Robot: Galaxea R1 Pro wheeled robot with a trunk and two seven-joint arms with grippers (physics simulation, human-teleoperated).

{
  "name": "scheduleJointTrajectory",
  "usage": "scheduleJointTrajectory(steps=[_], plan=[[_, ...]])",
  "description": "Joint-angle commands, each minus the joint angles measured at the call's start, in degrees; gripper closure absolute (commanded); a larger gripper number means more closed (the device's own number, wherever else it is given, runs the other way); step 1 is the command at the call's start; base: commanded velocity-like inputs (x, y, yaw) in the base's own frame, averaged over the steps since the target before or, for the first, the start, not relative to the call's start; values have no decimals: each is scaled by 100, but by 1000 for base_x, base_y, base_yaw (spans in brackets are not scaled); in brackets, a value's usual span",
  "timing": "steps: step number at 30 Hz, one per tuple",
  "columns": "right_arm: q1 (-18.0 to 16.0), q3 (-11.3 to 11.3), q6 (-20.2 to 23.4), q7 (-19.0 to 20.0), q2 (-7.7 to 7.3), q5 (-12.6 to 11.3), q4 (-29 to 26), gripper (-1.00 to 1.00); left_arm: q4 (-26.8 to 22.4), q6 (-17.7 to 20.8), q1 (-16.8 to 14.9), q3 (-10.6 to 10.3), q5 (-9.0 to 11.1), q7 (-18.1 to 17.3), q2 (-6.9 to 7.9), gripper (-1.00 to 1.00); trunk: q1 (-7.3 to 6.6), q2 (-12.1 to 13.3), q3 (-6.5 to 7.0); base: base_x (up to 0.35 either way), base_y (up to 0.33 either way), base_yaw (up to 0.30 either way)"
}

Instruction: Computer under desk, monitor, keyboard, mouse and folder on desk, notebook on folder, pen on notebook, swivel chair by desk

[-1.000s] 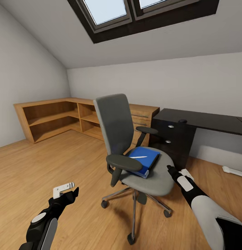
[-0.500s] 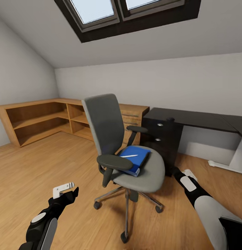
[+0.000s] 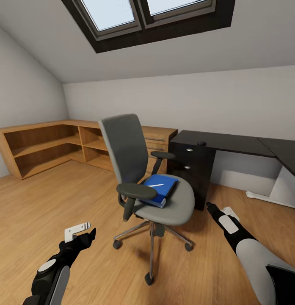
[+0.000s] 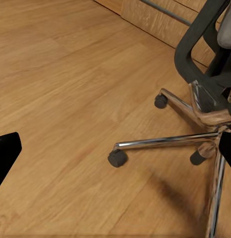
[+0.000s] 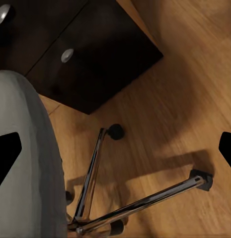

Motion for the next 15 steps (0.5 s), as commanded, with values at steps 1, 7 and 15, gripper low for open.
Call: scheduleJointTrajectory(steps=[1, 7, 15], plan=[[-1, -9, 30, -24, 1, -37, -13, -100, -9, 28, -3, 3, 61, 38, -3, -100, -1, -3, -6, -11, 0, -1], [-1, -8, 60, -38, 12, -38, 0, -100, -21, 22, -3, 3, 63, 40, -3, -100, -1, -3, -17, -1, 0, 49], [-1, -8, 75, -44, 13, -38, 5, -100, -23, 28, -3, 3, 62, 42, -3, -100, -1, -3, -70, 0, 0, 136]])
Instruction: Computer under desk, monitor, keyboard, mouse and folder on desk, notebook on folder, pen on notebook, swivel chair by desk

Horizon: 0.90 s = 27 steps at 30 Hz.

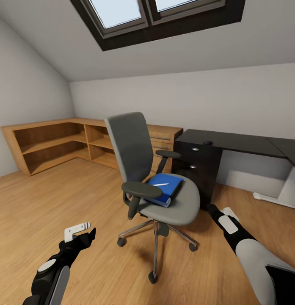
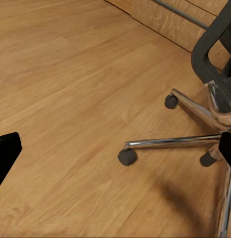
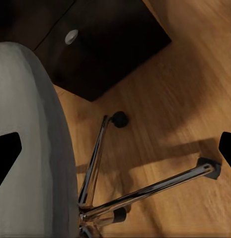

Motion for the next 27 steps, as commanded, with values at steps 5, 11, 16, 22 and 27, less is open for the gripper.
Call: scheduleJointTrajectory(steps=[5, 11, 16, 22, 27], plan=[[0, -8, 24, -27, 33, -38, -15, -100, -7, 26, -4, 2, 61, 39, -3, -100, -1, -3, -17, 0, 0, 43], [5, -8, 22, -22, 58, -38, -17, -100, -7, 22, -4, 2, 60, 37, -3, -100, -1, -3, -19, 0, 0, 44], [7, -8, 22, -18, 62, -38, -18, -100, -7, 22, -4, 2, 60, 40, -3, -100, -1, -3, -28, 0, 0, 229], [9, -8, 20, -18, 57, -38, -19, -100, -7, 21, -4, 2, 62, 38, -3, -100, -1, -3, -40, 0, 0, 255], [9, -8, 20, -18, 60, -38, -19, -100, -7, 21, -4, 2, 66, 39, -3, -100, -1, -3, -50, 0, 0, 257]])
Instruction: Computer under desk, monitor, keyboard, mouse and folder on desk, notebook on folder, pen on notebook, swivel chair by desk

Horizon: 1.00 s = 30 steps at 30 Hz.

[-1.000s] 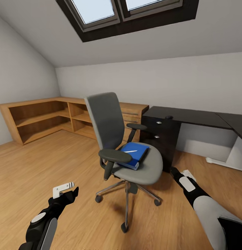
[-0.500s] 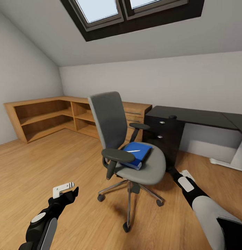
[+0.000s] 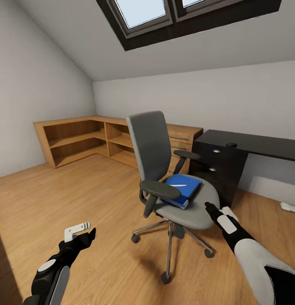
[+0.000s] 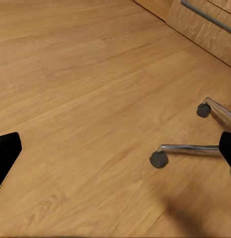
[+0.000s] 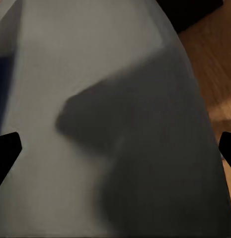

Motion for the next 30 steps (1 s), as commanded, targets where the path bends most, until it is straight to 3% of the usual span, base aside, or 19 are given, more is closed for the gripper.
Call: scheduleJointTrajectory(steps=[1, 30], plan=[[5, 29, 20, -23, 4, -97, 32, -100, -5, 27, -6, 0, 61, 37, -4, -100, 0, -1, -9, 0, 0, 258], [5, 29, -7, -18, -4, -91, 21, -100, 4, 10, -6, -9, 56, 40, -12, -100, 0, -1, -21, 0, 0, 250]])
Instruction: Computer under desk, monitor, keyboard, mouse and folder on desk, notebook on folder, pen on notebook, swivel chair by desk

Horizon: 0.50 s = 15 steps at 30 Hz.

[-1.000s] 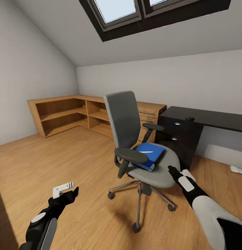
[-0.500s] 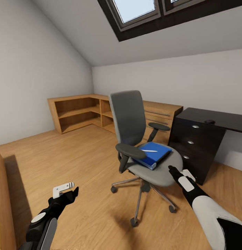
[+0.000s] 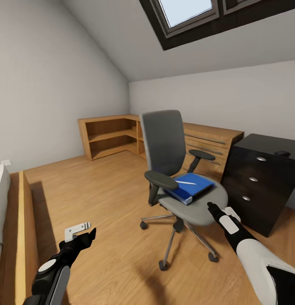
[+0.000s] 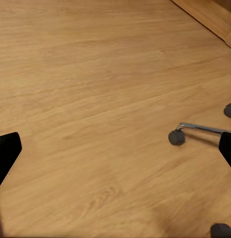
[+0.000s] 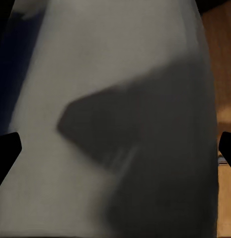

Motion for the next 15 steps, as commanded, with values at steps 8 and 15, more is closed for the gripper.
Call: scheduleJointTrajectory(steps=[8, 15], plan=[[4, 62, 107, -10, 80, -128, -8, -100, -5, 28, -5, 1, 58, 37, -3, -100, 0, -1, -7, 0, 0, 48], [4, 62, 106, -14, 80, -120, -13, -100, -5, 28, -5, 1, 57, 38, -3, -100, 0, -1, -7, -5, 0, 1]])
